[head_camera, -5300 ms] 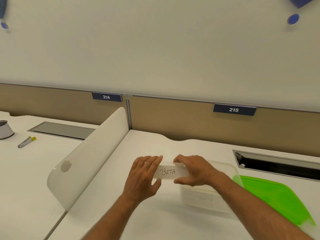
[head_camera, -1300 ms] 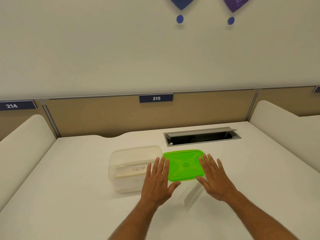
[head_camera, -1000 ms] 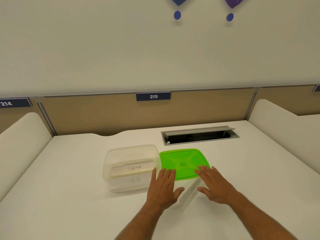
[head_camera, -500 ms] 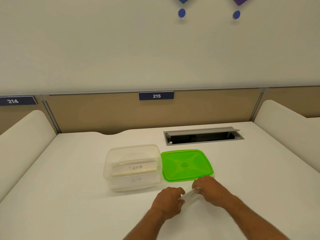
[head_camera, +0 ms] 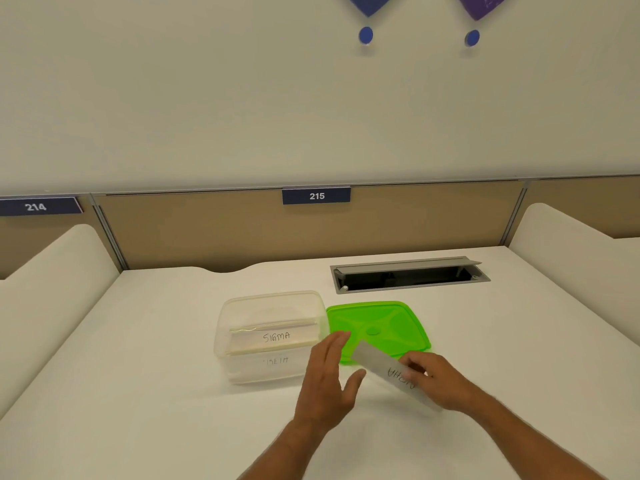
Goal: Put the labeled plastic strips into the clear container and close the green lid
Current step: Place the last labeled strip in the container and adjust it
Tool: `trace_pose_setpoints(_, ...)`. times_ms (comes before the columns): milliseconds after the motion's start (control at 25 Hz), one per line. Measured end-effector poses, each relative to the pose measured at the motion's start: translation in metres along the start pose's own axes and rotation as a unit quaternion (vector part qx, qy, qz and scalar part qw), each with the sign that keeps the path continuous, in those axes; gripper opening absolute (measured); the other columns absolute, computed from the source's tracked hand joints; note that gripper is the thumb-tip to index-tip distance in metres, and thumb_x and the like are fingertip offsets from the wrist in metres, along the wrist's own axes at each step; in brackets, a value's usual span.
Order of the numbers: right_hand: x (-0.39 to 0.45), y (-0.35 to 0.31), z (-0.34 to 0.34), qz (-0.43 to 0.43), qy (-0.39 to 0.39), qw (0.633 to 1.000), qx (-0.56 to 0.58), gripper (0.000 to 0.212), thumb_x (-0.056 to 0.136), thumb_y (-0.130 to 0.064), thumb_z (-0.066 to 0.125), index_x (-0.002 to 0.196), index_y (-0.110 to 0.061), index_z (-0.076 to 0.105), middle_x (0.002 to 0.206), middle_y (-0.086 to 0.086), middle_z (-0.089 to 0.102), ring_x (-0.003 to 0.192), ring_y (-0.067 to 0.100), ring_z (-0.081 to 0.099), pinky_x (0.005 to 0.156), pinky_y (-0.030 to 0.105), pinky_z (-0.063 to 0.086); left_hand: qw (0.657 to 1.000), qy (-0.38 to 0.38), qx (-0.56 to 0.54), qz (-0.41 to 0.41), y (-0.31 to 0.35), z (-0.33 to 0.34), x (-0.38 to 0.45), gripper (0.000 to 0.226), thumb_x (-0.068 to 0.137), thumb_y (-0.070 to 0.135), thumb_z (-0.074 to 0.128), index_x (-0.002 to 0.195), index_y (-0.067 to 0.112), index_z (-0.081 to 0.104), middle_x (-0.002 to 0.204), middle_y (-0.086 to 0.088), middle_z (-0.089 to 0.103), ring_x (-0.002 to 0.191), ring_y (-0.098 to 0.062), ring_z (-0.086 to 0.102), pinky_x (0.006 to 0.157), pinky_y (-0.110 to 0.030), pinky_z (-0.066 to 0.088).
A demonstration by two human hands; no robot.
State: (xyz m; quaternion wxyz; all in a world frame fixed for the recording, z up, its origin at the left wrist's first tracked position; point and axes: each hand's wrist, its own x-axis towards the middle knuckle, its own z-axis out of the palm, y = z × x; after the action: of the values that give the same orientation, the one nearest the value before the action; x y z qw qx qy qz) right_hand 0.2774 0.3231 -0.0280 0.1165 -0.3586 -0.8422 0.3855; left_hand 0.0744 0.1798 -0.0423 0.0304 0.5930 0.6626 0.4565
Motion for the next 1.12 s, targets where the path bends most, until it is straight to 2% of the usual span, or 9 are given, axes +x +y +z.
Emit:
trace_pose_setpoints(40,-0.002,-0.001,-0.003,0.021,0.021,0.998,0.063,0.013,0.093,-0.008,0.061,0.087,-0.017,0.067,0.082,-0.005,0.067,0.074,0.008,0.056,0.070,0.026,0.043,1.000,0.023,-0.006,0.006,0.001,-0.001,0.000,0.065,0.086,0.035,0.067,0.143,0.013,0.045,0.142,0.006,0.044,0.134,-0.005,0.035,0.114,-0.017,0.026)
trace_pose_setpoints(120,-0.002,-0.006,-0.005,0.054,0.068,0.975,0.203,0.009,0.094,-0.003,0.059,0.092,-0.007,0.067,0.088,0.007,0.069,0.077,0.016,0.059,0.072,0.030,0.045,0.999,0.007,-0.038,-0.028,0.007,-0.003,0.001,0.072,0.085,0.041,0.068,0.146,0.016,0.039,0.144,0.005,0.042,0.136,-0.007,0.035,0.115,-0.022,0.029)
trace_pose_setpoints(280,0.006,-0.027,0.004,0.100,0.141,0.883,0.436,0.015,0.094,0.003,0.053,0.104,0.002,0.064,0.097,0.016,0.071,0.083,0.026,0.064,0.070,0.037,0.053,0.980,-0.091,-0.109,-0.139,0.015,0.001,0.001,0.081,0.079,0.052,0.073,0.147,0.027,0.035,0.145,0.009,0.043,0.131,-0.008,0.044,0.110,-0.030,0.039)
trace_pose_setpoints(480,0.012,-0.051,0.023,0.101,0.137,0.814,0.556,0.018,0.092,0.005,0.053,0.107,-0.001,0.062,0.095,0.015,0.075,0.085,0.028,0.072,0.065,0.038,0.061,0.971,-0.119,-0.117,-0.173,0.023,-0.002,0.008,0.098,0.062,0.070,0.075,0.143,0.028,0.042,0.138,0.014,0.051,0.120,-0.007,0.051,0.100,-0.028,0.048)
trace_pose_setpoints(560,0.012,-0.057,0.029,0.100,0.131,0.800,0.577,0.021,0.092,0.006,0.054,0.109,-0.002,0.062,0.098,0.017,0.075,0.088,0.030,0.072,0.066,0.039,0.062,0.975,-0.119,-0.101,-0.160,0.024,-0.007,0.011,0.093,0.058,0.070,0.077,0.137,0.030,0.048,0.128,0.014,0.058,0.111,-0.007,0.056,0.091,-0.025,0.053)
trace_pose_setpoints(720,0.011,-0.061,0.036,0.098,0.106,0.794,0.590,0.026,0.087,0.007,0.059,0.112,-0.001,0.060,0.100,0.021,0.074,0.089,0.033,0.073,0.066,0.040,0.061,0.979,-0.104,-0.079,-0.155,0.018,-0.019,0.014,0.070,0.060,0.054,0.082,0.123,0.032,0.060,0.111,0.014,0.067,0.092,-0.006,0.061,0.074,-0.014,0.052)
trace_pose_setpoints(840,0.007,-0.063,0.035,0.094,0.094,0.811,0.570,0.038,0.075,0.000,0.070,0.111,-0.002,0.059,0.101,0.022,0.073,0.090,0.035,0.072,0.069,0.041,0.061,0.979,-0.114,-0.058,-0.162,0.013,-0.026,0.016,0.070,0.059,0.050,0.082,0.124,0.032,0.062,0.111,0.010,0.070,0.093,-0.010,0.063,0.078,-0.020,0.054)
trace_pose_setpoints(1000,0.009,-0.064,0.026,0.074,0.143,0.832,0.531,0.051,0.061,-0.007,0.081,0.106,-0.014,0.058,0.093,0.013,0.071,0.090,0.030,0.070,0.068,0.042,0.058,0.977,-0.131,-0.021,-0.165,0.006,-0.037,0.018,0.073,0.056,0.051,0.082,0.124,0.035,0.062,0.112,0.011,0.070,0.094,-0.011,0.062,0.080,-0.021,0.053)
trace_pose_setpoints(1120,0.012,-0.058,0.015,0.046,0.149,0.844,0.513,0.070,0.065,0.005,0.080,0.125,-0.017,0.051,0.106,0.019,0.067,0.102,0.037,0.066,0.083,0.047,0.056,0.974,-0.148,-0.025,-0.171,0.001,-0.050,0.022,0.075,0.053,0.049,0.084,0.124,0.034,0.063,0.111,0.011,0.070,0.095,-0.011,0.064,0.084,-0.027,0.056)
